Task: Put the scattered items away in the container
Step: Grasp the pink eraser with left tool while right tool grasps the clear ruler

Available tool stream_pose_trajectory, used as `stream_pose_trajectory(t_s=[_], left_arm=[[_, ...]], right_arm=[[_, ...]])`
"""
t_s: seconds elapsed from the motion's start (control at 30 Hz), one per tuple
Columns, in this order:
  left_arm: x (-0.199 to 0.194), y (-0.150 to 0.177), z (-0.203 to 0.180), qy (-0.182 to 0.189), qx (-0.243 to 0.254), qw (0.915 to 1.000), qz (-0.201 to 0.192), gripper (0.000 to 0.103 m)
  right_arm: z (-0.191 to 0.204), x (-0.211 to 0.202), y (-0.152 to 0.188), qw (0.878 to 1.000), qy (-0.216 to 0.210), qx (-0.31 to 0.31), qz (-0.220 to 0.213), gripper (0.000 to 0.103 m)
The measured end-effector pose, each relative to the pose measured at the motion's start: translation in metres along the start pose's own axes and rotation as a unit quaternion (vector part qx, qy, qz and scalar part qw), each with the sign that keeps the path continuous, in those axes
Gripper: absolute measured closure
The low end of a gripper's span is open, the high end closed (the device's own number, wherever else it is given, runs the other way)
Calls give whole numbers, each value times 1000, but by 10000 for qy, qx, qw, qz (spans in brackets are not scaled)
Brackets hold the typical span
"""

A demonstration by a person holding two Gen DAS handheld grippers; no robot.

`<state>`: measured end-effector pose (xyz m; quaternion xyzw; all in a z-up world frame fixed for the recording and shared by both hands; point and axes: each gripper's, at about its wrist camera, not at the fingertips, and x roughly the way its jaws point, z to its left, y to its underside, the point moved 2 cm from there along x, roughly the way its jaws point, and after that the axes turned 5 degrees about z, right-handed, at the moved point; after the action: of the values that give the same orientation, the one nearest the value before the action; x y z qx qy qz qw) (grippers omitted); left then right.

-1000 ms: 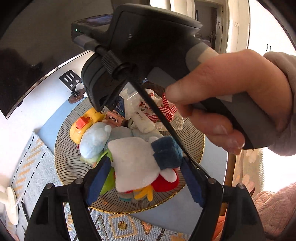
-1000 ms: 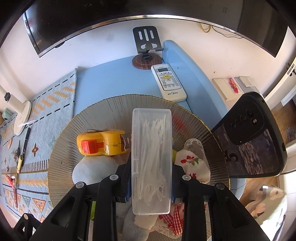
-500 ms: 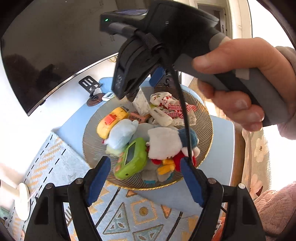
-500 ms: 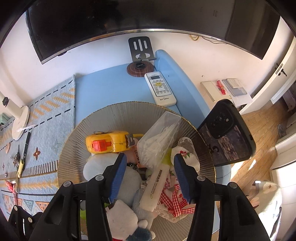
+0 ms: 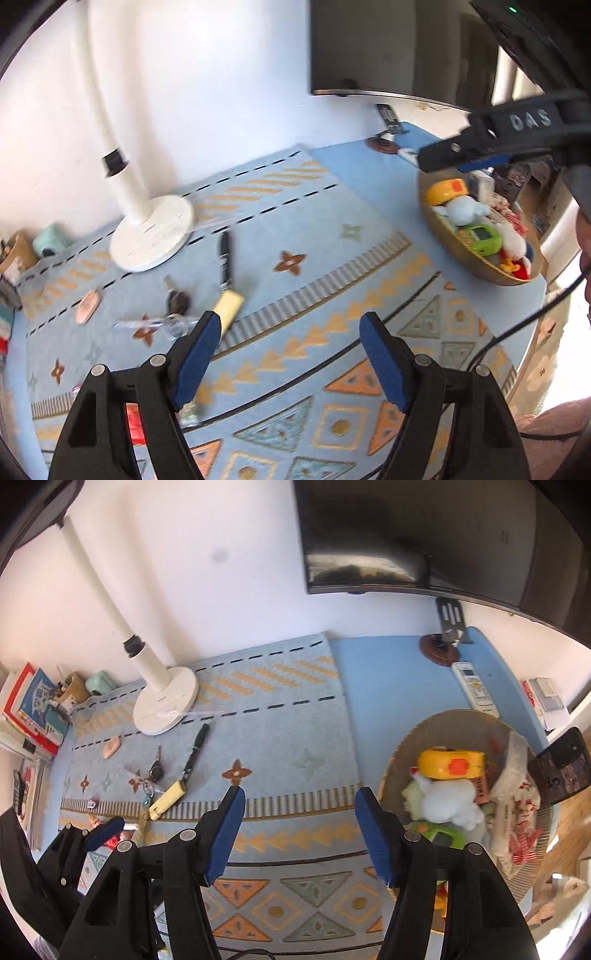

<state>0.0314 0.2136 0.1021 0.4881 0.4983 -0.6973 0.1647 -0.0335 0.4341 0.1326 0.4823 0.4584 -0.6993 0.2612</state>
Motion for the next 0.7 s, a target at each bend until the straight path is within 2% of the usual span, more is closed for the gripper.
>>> stream_pose_trajectory(t_s=[0.17,0.27,0.33,0.4,0.53,0.7], left_arm=[[1,22,106,-743,-681,9949,91,27],[3,25,157,-913,-751,9929,147,27],[11,23,186,-783,-795,9935,241,27],[25,17,212,-498,-845,9946,336,27],[66,1,246,-111,-775,9954,544,27],[113,-13,267,120,-609,9946,829,27]], right_arm=[[61,28,11,9981,-506,-36,344,41],[88,48,11,9936,-945,96,606,41],[102,65,11,9880,-1241,287,878,41],[114,80,10,9854,-1281,395,1046,41],[133,94,-3,9893,-958,316,1059,41],[139,101,-22,9927,-665,332,947,41]])
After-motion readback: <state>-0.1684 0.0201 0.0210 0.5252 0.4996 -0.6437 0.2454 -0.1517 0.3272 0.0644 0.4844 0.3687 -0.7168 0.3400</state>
